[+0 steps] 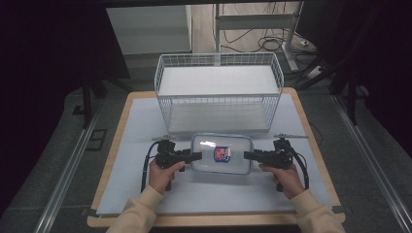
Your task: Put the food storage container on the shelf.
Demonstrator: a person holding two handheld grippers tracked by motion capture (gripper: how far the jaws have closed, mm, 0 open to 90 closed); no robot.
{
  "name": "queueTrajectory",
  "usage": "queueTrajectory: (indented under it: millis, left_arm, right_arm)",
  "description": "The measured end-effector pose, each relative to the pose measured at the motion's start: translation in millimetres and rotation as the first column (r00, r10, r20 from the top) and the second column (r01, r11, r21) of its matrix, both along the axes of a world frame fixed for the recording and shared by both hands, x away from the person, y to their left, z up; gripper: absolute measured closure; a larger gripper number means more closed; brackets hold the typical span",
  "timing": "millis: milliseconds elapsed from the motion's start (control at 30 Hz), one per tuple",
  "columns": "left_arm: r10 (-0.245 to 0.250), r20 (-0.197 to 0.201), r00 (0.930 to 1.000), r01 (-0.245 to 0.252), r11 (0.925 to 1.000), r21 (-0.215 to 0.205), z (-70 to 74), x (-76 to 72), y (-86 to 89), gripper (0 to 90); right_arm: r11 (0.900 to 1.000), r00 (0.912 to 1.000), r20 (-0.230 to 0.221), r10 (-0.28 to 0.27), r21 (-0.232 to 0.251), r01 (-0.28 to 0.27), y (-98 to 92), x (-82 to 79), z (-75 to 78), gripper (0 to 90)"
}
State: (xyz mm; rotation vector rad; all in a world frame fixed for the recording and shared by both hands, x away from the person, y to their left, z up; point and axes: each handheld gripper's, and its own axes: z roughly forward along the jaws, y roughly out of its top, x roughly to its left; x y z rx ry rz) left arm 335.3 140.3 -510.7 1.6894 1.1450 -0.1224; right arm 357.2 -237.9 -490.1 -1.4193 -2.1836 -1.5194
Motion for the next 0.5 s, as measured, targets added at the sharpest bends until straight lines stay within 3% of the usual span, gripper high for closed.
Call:
queueTrajectory:
  millis: [500]
  left_arm:
    - [0.000, 0.019, 0.9998, -0.001, 1.0000, 0.009, 4.8, -4.3, -3.9, 45.1]
  right_arm:
    - [1.000, 0.9994, 0.031, -0.013, 0.005, 0.013, -2.8, -5.3, 3.7, 49.6]
